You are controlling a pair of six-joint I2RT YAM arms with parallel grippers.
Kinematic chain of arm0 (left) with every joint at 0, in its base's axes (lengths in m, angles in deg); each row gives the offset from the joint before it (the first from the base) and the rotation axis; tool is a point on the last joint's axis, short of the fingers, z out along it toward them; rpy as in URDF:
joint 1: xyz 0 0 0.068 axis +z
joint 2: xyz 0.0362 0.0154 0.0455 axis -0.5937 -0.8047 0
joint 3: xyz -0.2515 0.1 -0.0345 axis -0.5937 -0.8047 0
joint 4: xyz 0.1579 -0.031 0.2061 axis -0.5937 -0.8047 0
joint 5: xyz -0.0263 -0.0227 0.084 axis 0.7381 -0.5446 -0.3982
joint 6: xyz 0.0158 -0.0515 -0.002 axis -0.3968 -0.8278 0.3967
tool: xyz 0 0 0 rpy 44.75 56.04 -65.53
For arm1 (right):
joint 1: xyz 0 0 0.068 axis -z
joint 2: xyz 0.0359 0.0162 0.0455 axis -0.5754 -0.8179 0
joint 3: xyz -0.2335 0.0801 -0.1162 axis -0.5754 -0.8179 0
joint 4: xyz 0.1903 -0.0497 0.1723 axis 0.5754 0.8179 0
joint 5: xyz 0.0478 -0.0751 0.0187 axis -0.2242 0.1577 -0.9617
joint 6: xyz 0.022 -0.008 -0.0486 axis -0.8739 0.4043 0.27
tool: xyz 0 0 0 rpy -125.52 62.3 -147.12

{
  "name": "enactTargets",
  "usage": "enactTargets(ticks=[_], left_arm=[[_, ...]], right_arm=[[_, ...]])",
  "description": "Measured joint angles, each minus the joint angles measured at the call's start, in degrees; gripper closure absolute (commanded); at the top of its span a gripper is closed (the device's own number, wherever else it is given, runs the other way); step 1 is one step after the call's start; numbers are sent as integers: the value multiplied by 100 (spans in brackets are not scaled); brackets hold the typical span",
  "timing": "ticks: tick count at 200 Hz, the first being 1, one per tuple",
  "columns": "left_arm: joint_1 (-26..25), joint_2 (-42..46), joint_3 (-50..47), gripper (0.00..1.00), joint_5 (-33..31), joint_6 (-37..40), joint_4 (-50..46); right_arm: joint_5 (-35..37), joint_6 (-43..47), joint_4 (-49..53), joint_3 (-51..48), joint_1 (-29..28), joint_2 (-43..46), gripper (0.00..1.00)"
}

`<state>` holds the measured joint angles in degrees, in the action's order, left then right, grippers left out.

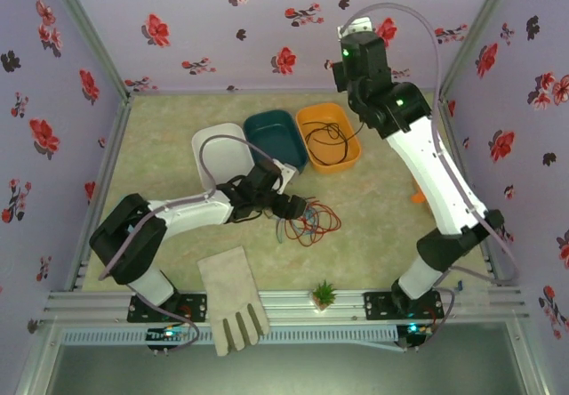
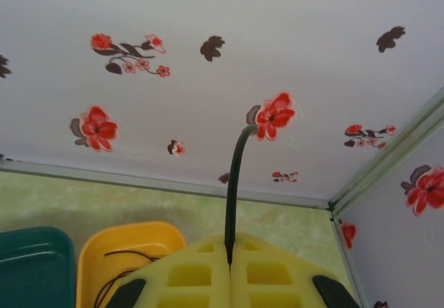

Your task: Untangle the cables

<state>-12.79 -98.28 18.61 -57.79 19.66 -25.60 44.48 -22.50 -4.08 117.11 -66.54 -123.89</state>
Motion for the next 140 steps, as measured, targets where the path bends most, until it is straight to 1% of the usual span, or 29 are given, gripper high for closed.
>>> enactTargets(ticks=[3,8,60,105,140], left_arm=[[0,13,0,1,-11,-13,-4],[-2,37,0,0,-20,-9,-20],[-2,142,0,0,-173,0,-155],[-2,151,0,0,-262,0,-203],[-2,151,0,0,-317,0,-205]], right_arm=[[-2,-2,-24,17,28,-52,100],[-15,-2,-63,50,85,-146,100],[-94,-44,-446,540,511,-1187,100],[-155,-44,-721,1062,662,-1915,100],[-184,-46,-798,1252,669,-2251,100]])
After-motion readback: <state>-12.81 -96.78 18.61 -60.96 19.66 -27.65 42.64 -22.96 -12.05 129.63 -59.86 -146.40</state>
